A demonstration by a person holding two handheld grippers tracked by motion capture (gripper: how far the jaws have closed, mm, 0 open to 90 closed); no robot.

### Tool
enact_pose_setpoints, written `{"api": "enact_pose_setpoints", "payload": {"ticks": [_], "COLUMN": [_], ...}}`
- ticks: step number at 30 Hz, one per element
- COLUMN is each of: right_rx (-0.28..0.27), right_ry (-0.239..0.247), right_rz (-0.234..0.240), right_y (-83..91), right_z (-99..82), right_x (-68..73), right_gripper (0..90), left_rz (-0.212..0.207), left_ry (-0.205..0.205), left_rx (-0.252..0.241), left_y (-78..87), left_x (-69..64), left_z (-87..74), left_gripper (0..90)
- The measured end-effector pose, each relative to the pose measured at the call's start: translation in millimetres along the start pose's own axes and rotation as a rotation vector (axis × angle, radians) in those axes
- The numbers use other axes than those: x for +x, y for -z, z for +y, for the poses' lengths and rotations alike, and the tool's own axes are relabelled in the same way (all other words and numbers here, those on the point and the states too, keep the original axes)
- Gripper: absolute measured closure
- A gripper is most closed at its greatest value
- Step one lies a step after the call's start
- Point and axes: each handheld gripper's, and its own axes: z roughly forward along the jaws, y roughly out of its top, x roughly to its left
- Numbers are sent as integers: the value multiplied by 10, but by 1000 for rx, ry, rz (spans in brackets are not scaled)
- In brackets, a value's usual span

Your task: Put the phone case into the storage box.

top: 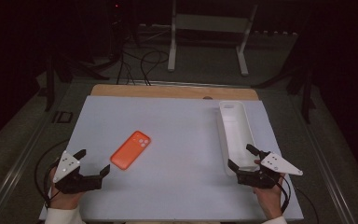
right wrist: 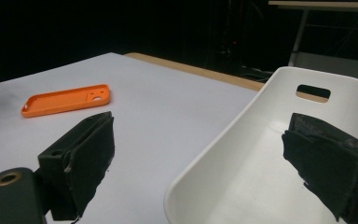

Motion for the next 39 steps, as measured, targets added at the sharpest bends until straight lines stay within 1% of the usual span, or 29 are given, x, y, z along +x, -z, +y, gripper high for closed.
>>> {"api": "enact_pose_setpoints", "payload": {"ticks": [2, 9, 12, 13, 16, 20, 21, 24, 25, 27, 28, 29, 39], "right_rx": [-2, -2, -1, -1, 0, 0, 1, 1, 1, 2, 4, 4, 6], "right_ry": [-2, -5, -1, -1, -1, 0, -1, 3, 3, 3, 3, 2, -3], "right_rz": [2, -1, 1, 2, 1, 2, 1, 2, 3, 4, 4, 4, 4], "right_y": [2, 2, -1, -2, -2, -2, -3, -7, -10, -11, -12, -13, -22], "right_z": [2, 9, 8, 7, 7, 7, 7, 4, 3, 2, 2, 1, 2], "right_x": [-2, 10, 12, 13, 14, 11, 12, 11, 11, 13, 13, 14, 23], "right_gripper": [86, 86, 86, 85, 85, 86, 86, 86, 86, 86, 86, 86, 86], "left_rz": [1, -12, -19, -19, -17, -16, -15, -12, -10, -12, -12, -12, -4], "left_ry": [0, -16, -24, -24, -33, -32, -35, -38, -37, -36, -36, -37, -58], "left_rx": [19, 49, 72, 72, 99, 116, 129, 140, 157, 173, 173, 186, 248], "left_y": [-21, -74, -131, -131, -185, -225, -251, -281, -313, -349, -349, -380, -502], "left_x": [-2, -35, -44, -44, -41, -25, -18, -14, -6, 3, 3, 7, 16], "left_z": [23, 107, 165, 165, 229, 271, 291, 305, 315, 318, 318, 319, 342], "left_gripper": [3, 3, 2, 3, 3, 3, 3, 3, 3, 3, 3, 3, 3]}}
